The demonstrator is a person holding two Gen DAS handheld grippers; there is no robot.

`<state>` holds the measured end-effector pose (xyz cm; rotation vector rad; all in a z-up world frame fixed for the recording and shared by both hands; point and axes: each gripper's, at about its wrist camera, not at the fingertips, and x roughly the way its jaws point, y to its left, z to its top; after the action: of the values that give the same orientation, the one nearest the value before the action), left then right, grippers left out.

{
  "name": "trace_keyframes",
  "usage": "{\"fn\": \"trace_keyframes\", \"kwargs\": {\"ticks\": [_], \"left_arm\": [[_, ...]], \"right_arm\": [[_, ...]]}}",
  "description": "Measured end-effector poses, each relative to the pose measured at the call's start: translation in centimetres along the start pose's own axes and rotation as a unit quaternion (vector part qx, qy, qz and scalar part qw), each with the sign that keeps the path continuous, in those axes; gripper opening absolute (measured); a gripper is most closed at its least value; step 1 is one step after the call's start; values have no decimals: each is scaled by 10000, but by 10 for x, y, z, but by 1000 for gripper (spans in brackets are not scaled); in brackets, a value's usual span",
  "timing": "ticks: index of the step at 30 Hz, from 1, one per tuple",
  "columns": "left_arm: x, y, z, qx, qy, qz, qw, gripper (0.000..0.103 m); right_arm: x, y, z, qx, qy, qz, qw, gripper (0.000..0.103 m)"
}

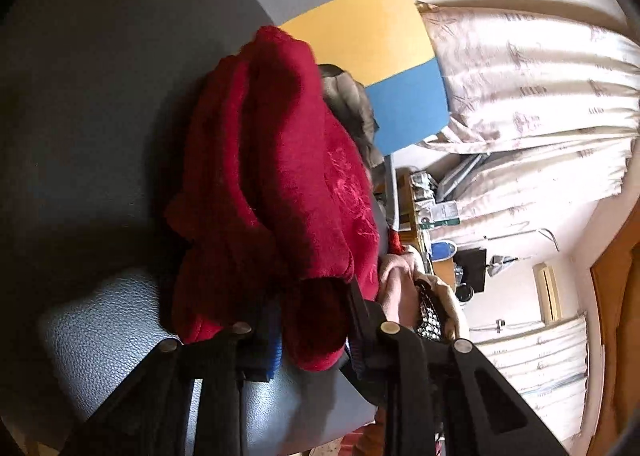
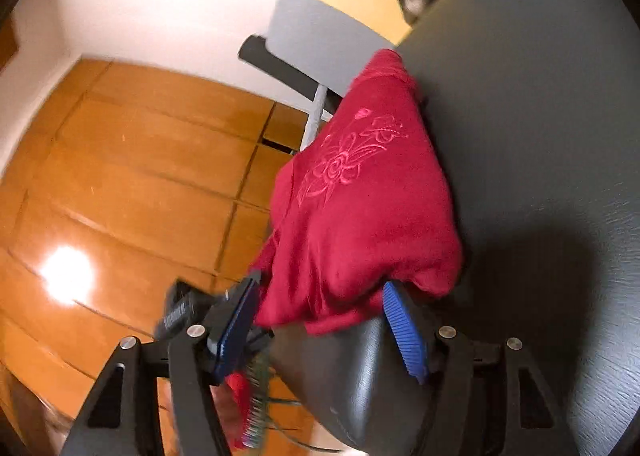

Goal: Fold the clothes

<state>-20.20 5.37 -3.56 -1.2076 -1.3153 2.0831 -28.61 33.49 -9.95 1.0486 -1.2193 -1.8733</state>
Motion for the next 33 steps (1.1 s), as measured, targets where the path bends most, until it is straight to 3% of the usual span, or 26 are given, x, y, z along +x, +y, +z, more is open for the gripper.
{"fn": "trace_keyframes", "kwargs": {"ticks": [1, 3, 5, 7, 8, 12, 13, 14, 17, 19, 22, 23, 25, 27, 30, 33], "left_arm": [[-1, 0, -2, 28, -26, -46, 10000, 25], [-2, 3, -6, 66, -92, -142, 9998, 24], [-3, 6, -11, 104, -157, -239, 9995, 23], [-4, 8, -15, 142, -223, -336, 9991, 23], [-5, 10, -17, 161, -256, -384, 9988, 23], [15, 46, -38, -58, -120, -464, 9988, 20], [17, 55, -44, -152, -187, -667, 9975, 20], [15, 63, -49, -266, -286, -930, 9949, 20], [15, 67, -49, -416, -316, -1124, 9923, 20], [15, 59, -47, -196, -256, -914, 9953, 22], [7, 46, -46, 71, -228, -613, 9978, 24], [0, 44, -47, 103, -263, -584, 9979, 24], [-19, 38, -47, 213, -518, -371, 9977, 22], [-46, 30, -42, 352, -977, -114, 9945, 22], [-61, -4, -24, 804, -1289, 50, 9884, 22], [-30, -48, -17, 1377, -1042, 102, 9849, 22]], "right_arm": [[4, -5, 3, 220, -48, 35, 9997, 55], [8, -14, 8, 585, -188, -39, 9981, 10], [3, -11, 10, 561, -446, -175, 9973, 10], [-11, 20, 4, -323, -775, -494, 9952, 9], [-19, 42, -2, -988, -887, -810, 9878, 9], [-14, 45, -9, -1871, -537, -2237, 9550, 9], [-13, 36, -9, -1836, -484, -2360, 9530, 9], [-14, 28, -8, -1683, -467, -2307, 9572, 9], [-20, 13, -5, -1293, -380, -2143, 9674, 10], [-30, 14, -8, -1341, -289, -2031, 9695, 14], [-45, 28, -14, -1744, -191, -2007, 9638, 31], [-51, 35, -16, -1938, -234, -2003, 9601, 37], [-65, 51, -19, -2358, -373, -2004, 9502, 37], [-80, 71, -21, -2842, -606, -2053, 9346, 37], [-77, 94, -9, -3512, -704, -2323, 9043, 39], [-49, 102, 12, -3907, -514, -2637, 8804, 40]]}}
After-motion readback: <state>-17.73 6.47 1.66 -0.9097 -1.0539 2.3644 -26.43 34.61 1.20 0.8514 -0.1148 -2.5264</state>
